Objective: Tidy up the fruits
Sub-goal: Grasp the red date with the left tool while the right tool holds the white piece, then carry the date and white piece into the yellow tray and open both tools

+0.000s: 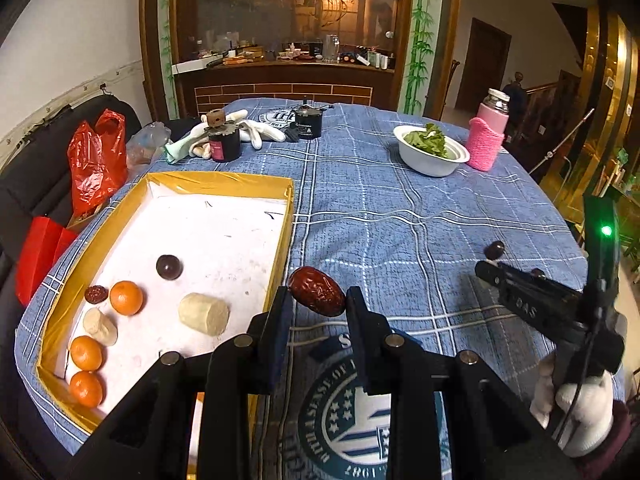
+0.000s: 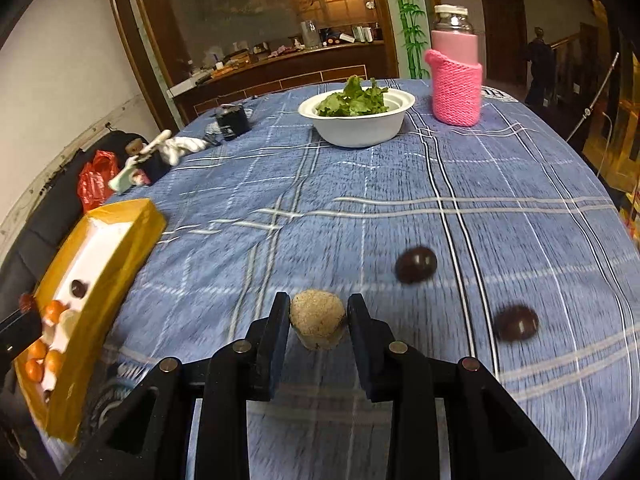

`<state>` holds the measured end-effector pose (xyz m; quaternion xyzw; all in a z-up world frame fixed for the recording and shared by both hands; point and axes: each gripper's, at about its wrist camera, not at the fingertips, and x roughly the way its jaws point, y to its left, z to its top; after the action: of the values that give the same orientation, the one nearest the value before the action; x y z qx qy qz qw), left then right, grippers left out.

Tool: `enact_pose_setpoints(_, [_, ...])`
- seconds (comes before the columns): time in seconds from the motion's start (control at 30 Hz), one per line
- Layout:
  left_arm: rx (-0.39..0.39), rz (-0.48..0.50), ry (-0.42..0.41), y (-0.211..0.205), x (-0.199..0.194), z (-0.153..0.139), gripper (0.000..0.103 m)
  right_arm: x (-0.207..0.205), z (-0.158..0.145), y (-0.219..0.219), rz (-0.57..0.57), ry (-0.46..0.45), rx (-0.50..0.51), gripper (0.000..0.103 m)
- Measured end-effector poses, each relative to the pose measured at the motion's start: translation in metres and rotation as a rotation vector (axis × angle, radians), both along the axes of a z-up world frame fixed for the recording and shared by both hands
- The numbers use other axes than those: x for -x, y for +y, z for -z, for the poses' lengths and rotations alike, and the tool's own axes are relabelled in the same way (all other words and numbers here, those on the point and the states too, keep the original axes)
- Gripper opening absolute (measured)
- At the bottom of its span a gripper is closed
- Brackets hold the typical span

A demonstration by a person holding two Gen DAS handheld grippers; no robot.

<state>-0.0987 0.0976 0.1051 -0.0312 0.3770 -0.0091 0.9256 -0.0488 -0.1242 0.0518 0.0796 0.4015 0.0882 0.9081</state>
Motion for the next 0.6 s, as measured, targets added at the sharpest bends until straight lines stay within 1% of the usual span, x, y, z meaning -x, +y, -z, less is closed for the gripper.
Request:
enact_pose_setpoints(0.17, [0.031,0.013,-0.010,0.005,0.012,-0.002,0.027,0.039,-0.009,0.011,-0.012,-0.006,-0.030,0.032])
enact_pose_setpoints(0.3, [0.052,0.009,-0.025,0.011,0.022,-0.006,0.027,0.066,-0.016,0.024,-0.021,-0.030,-0.046,0.032])
enact_pose_setpoints(0.6, [0.086,-0.001,-0.049,0.025,0.040,-0.013,0.027,0.096,-0.030,0.047,-0.047,-0.062,-0.055,0.032])
